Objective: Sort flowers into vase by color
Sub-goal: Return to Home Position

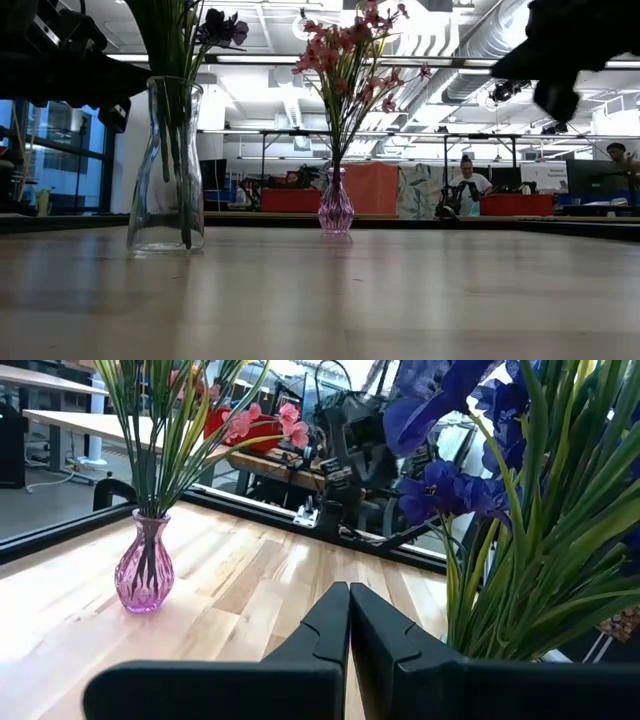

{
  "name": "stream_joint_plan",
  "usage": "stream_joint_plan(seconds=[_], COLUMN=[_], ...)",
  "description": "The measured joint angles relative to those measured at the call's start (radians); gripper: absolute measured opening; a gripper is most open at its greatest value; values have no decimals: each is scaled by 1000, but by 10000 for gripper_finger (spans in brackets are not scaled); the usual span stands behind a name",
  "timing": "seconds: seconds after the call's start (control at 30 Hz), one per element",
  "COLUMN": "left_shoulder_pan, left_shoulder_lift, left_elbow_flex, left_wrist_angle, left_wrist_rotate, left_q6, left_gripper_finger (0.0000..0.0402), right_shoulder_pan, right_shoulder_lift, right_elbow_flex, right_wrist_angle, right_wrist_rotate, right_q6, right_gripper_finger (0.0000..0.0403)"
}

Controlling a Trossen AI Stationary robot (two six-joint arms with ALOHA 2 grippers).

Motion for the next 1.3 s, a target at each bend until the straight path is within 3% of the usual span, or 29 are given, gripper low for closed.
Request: stream_joint_plan(seconds=[0.13, 0.33, 0.87, 1.03, 1.3], left_shoulder_pan=[0, 0, 0, 0, 0], left_shoulder_lift=[0, 0, 0, 0, 0], left_elbow_flex=[0, 0, 0, 0, 0], left_wrist_angle=[0, 0, 0, 0, 0], left_wrist_rotate=[0, 0, 0, 0, 0], left_q6=[0, -7, -7, -7, -7], left_gripper_finger=[0, 0, 0, 0, 0], right_shoulder_pan=[-140, -258, -291, -291, -291], right_shoulder_lift=[-26, -113, -519, -542, -540], right_elbow_flex=[-91, -148, -357, -357, -357], right_wrist_angle=[176, 198, 146, 109, 108], right_wrist_rotate=[-112, -254, -283, -260, -260], right_q6=[-143, -317, -473, -610, -616], right_gripper_finger=[3, 1, 0, 0, 0])
